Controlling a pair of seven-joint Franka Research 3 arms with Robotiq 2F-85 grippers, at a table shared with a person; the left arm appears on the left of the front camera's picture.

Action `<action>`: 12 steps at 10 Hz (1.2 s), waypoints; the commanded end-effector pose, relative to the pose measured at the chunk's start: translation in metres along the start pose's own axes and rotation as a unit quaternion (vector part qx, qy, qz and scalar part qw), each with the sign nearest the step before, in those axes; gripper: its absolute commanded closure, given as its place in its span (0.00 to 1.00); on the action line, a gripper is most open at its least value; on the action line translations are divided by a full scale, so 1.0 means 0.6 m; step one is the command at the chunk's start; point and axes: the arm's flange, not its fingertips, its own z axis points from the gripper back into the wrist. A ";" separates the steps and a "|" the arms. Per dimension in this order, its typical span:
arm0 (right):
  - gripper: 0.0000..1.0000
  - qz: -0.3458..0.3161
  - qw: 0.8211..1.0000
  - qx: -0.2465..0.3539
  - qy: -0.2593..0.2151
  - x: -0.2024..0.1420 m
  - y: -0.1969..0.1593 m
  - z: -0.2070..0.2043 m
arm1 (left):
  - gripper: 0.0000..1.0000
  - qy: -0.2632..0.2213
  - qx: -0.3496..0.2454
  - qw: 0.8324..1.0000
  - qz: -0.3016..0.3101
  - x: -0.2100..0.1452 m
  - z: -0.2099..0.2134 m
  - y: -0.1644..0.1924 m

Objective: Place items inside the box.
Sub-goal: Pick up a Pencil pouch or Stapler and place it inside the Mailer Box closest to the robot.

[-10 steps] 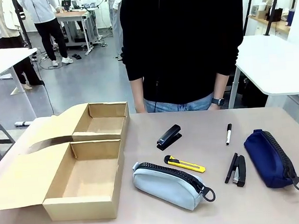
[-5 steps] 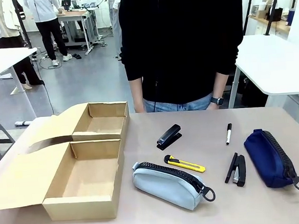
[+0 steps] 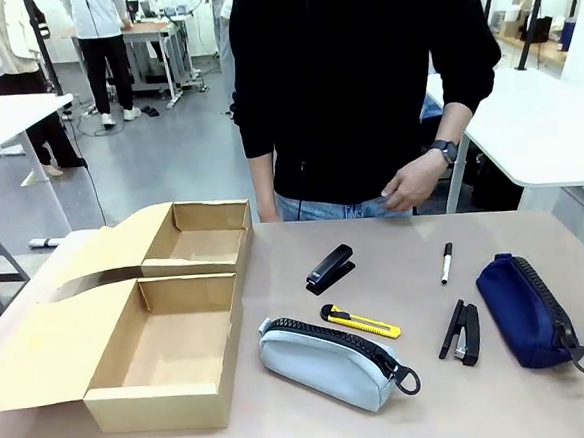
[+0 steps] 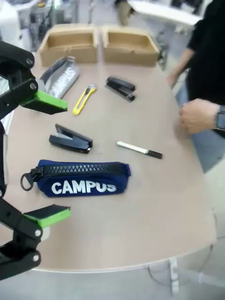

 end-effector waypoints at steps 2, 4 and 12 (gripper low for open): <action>0.00 0.006 0.999 -0.011 0.038 -0.050 -0.042 -0.032 | 0.00 -0.005 -0.013 1.000 -0.013 0.001 0.001 0.000; 0.00 -0.090 0.990 0.097 -0.043 -0.057 -0.135 0.093 | 0.00 -0.005 -0.013 1.000 -0.013 0.001 0.001 0.000; 0.00 -0.213 0.957 0.145 -0.136 -0.161 -0.286 0.248 | 0.00 -0.005 -0.013 1.000 -0.013 0.001 0.001 0.000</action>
